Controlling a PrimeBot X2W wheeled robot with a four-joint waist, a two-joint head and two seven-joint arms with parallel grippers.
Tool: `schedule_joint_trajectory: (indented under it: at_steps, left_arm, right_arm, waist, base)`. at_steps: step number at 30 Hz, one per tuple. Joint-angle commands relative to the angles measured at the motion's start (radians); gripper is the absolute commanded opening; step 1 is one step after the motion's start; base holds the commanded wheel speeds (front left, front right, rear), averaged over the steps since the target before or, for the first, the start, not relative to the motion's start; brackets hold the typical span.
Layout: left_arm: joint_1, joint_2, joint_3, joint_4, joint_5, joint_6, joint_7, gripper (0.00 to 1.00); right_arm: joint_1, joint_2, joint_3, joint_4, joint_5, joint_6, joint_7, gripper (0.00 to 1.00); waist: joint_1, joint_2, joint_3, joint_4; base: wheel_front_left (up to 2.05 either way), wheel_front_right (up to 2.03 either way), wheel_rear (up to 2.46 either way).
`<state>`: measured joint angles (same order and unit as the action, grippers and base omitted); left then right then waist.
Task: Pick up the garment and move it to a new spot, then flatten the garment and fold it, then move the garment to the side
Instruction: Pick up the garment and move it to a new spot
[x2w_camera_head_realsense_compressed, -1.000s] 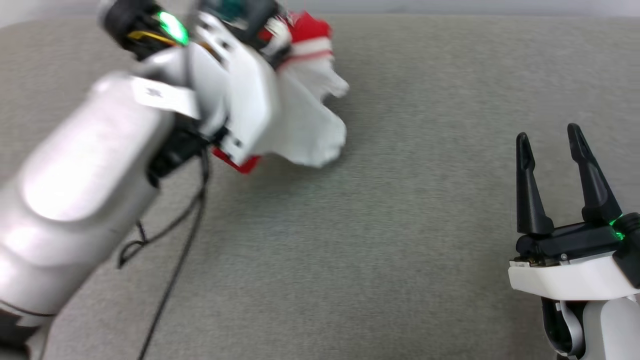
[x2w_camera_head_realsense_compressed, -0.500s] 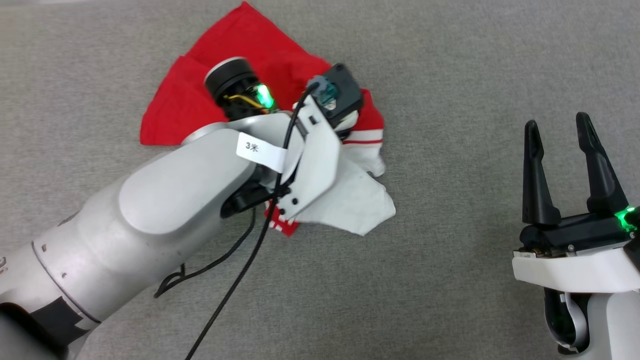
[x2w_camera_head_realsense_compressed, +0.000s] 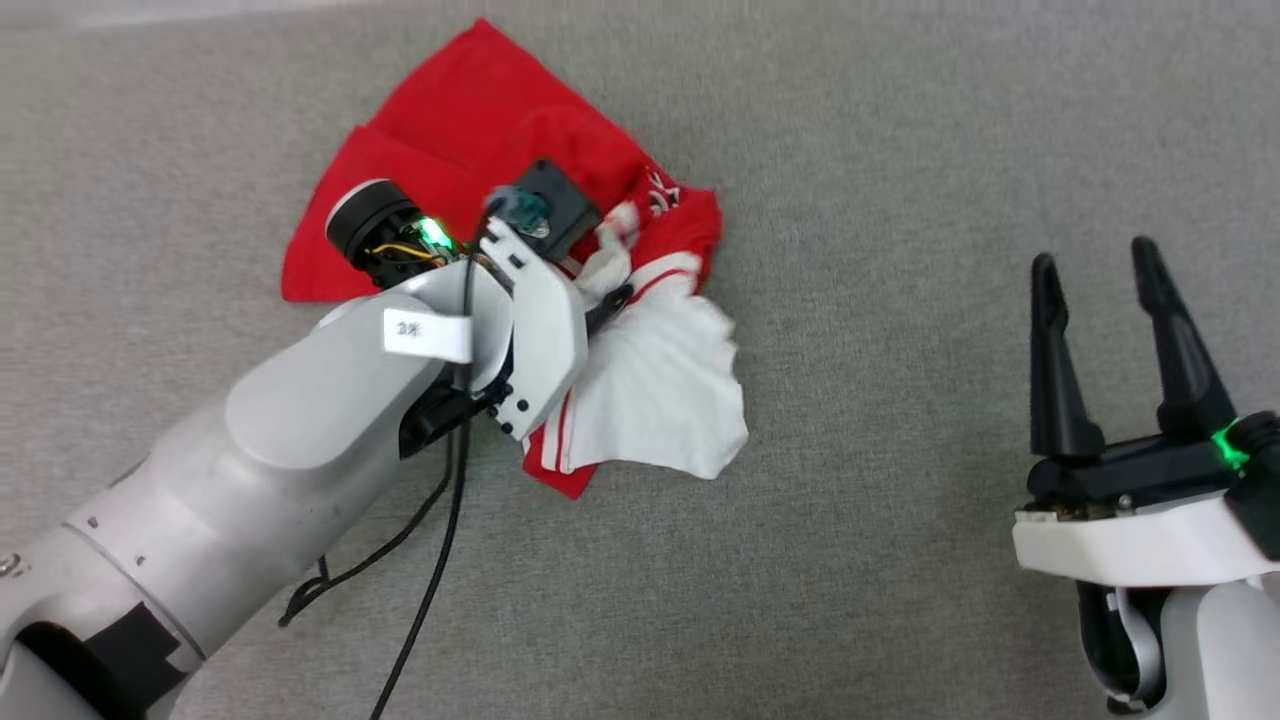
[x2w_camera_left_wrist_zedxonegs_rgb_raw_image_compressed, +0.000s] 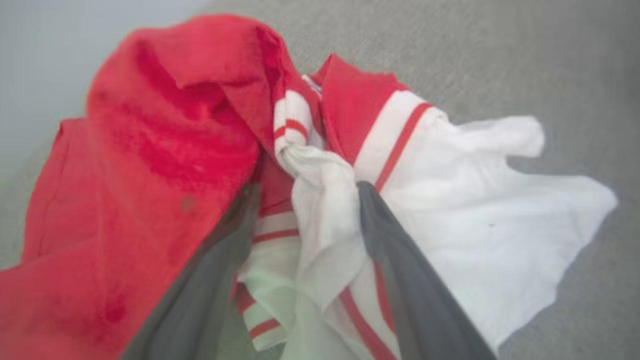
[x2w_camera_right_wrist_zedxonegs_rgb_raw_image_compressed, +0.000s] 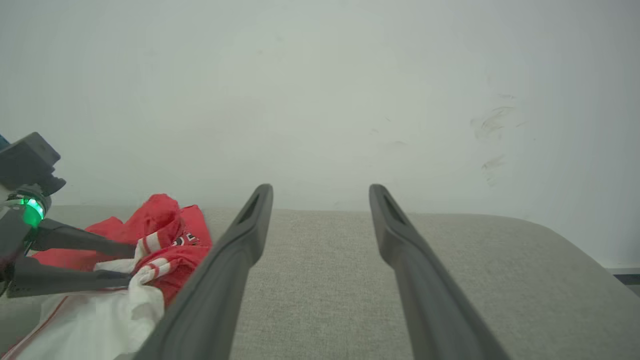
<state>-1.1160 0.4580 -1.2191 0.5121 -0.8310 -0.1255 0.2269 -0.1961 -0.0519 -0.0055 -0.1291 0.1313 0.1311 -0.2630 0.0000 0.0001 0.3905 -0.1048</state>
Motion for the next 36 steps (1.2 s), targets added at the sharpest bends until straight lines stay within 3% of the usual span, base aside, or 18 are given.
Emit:
schedule_joint_trajectory:
  at_steps: [1, 6, 11, 16, 23, 28, 36]
  left_arm:
    - [0.023, -0.010, 0.025, 0.006, -0.006, 0.015, -0.063, 1.00]
    - [0.102, -0.013, 0.092, 0.007, 0.002, 0.106, -0.287, 1.00]
    - [0.211, 0.002, 0.139, -0.018, 0.002, 0.207, -0.438, 1.00]
    - [0.334, 0.028, 0.224, -0.075, 0.018, 0.321, -0.490, 1.00]
    - [0.582, 0.033, 0.480, -0.274, 0.185, 0.472, -0.492, 1.00]
    - [0.776, 0.004, 0.649, -0.382, 0.314, 0.516, -0.492, 1.00]
    - [1.010, -0.080, 0.846, -0.472, 0.469, 0.481, -0.492, 1.00]
  right_arm:
    - [0.020, 0.003, 0.003, 0.007, -0.007, -0.001, -0.003, 1.00]
    - [0.065, 0.003, 0.006, 0.031, -0.020, -0.001, -0.003, 1.00]
    - [0.108, 0.003, 0.002, 0.061, -0.030, -0.001, -0.003, 1.00]
    - [0.145, 0.003, -0.005, 0.087, -0.033, -0.001, -0.003, 1.00]
    - [0.182, 0.003, -0.019, 0.114, -0.033, -0.001, -0.003, 1.00]
    - [0.199, 0.003, -0.019, 0.126, -0.026, -0.001, -0.003, 1.00]
    - [0.224, 0.003, -0.020, 0.143, -0.015, -0.001, -0.003, 1.00]
  waist:
    - [0.0000, -0.0001, -0.041, 0.012]
    - [0.0000, -0.0001, -0.124, 0.047]
    - [0.0000, -0.0001, -0.193, 0.085]
    - [0.0000, -0.0001, -0.240, 0.121]
    - [0.0000, -0.0001, -0.285, 0.161]
    - [0.0000, -0.0001, -0.313, 0.174]
    - [0.0000, -0.0001, -0.349, 0.183]
  base:
    - [0.00, 0.00, 0.00]
    - [0.00, 0.00, 0.00]
    - [0.00, 0.00, 0.00]
    - [0.00, 0.00, 0.00]
    - [0.00, 0.00, 0.00]
    - [0.00, 0.00, 0.00]
    - [0.00, 0.00, 0.00]
